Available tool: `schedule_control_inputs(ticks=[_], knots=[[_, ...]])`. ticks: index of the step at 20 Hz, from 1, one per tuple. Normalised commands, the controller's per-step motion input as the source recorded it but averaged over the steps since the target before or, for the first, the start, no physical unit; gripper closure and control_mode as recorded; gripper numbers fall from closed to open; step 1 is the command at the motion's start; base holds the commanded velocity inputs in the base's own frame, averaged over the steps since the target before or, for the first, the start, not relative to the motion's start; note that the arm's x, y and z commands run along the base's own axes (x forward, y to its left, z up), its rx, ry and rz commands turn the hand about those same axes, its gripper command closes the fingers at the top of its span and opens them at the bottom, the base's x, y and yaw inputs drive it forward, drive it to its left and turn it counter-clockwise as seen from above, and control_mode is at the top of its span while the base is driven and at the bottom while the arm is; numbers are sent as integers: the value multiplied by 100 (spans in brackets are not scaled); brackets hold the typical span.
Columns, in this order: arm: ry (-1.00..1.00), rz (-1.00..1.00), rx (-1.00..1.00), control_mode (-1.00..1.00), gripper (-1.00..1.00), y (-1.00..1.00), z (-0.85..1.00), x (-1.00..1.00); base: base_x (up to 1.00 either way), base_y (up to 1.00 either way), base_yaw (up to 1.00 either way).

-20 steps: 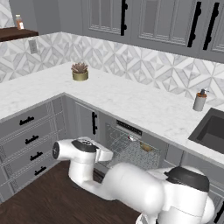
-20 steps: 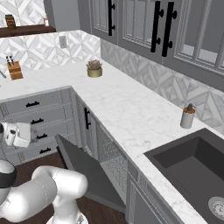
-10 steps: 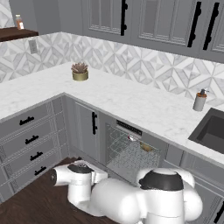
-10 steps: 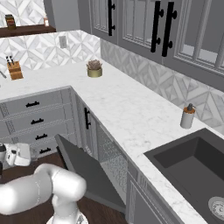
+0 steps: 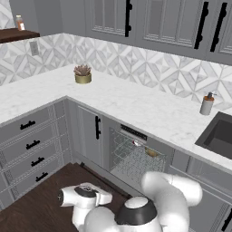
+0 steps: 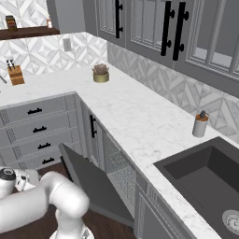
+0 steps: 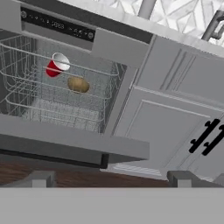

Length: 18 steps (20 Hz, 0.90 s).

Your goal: Pick up the cup and bowl from the counter, place them in the dishwasher, and close the dishwasher door.

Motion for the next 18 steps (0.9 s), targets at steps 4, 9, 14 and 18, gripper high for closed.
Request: schedule_control_inputs(ticks=[4,9,14,18], knots=[[0,-4,0,-100,-100,0,-100,31,0,0,0],[-1,-6,-8,-100,-100,0,-100,49,0,0,0],[6,-22,-10,-100,-100,0,-92,72,0,0,0],[3,-21,-11,-100,-100,0,-96,94,0,0,0]])
